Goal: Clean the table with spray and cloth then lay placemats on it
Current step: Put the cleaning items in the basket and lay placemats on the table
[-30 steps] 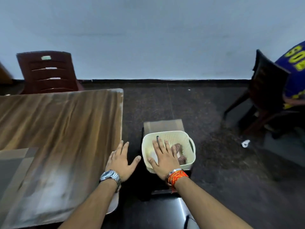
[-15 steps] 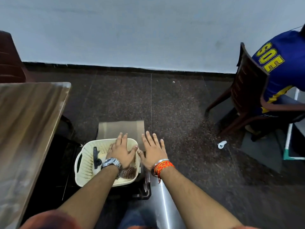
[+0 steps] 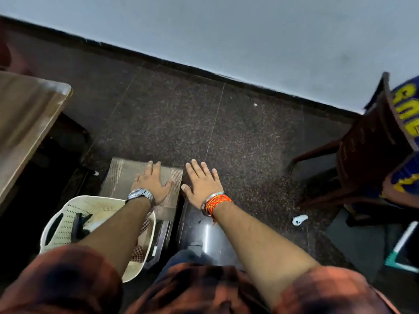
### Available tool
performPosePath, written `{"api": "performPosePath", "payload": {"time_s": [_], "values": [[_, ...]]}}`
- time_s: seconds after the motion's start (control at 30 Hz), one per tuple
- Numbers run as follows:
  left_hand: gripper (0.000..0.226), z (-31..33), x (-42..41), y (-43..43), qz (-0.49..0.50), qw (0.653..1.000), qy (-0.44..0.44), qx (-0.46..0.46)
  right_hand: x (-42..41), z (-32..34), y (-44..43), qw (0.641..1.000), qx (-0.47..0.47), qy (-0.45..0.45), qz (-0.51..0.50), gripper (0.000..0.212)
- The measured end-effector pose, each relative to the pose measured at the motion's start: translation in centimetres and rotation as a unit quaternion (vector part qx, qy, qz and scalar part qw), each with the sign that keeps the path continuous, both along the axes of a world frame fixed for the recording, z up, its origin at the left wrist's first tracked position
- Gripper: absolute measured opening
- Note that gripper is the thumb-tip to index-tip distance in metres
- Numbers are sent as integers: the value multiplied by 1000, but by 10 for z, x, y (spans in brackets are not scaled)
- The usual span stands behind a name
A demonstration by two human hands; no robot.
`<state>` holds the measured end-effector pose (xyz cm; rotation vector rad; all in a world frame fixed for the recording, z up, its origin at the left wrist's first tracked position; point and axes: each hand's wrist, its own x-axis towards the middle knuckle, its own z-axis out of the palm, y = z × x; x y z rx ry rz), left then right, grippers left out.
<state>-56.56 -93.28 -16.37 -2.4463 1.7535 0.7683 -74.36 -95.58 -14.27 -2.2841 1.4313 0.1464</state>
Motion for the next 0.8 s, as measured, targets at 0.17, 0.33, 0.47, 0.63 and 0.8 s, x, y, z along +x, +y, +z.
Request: {"api": "performPosePath", "payload": {"time_s": [0.17, 0.33, 0.47, 0.63, 0.8], "values": [[86, -4, 2, -35, 60, 997, 11, 38, -1, -12, -60, 995, 34, 25, 87, 68], [89, -17, -4, -65, 154, 987, 1, 54, 15, -31, -130, 975, 39, 46, 215, 68], [88, -29, -20, -82, 273, 959, 17, 73, 28, -41, -186, 946, 41, 51, 318, 68], [89, -42, -41, -102, 394, 915, 39, 75, 53, -54, -229, 902, 52, 78, 422, 68], [94, -76, -46, -126, 536, 830, 106, 109, 97, -74, -247, 846, 69, 82, 522, 67]]}}
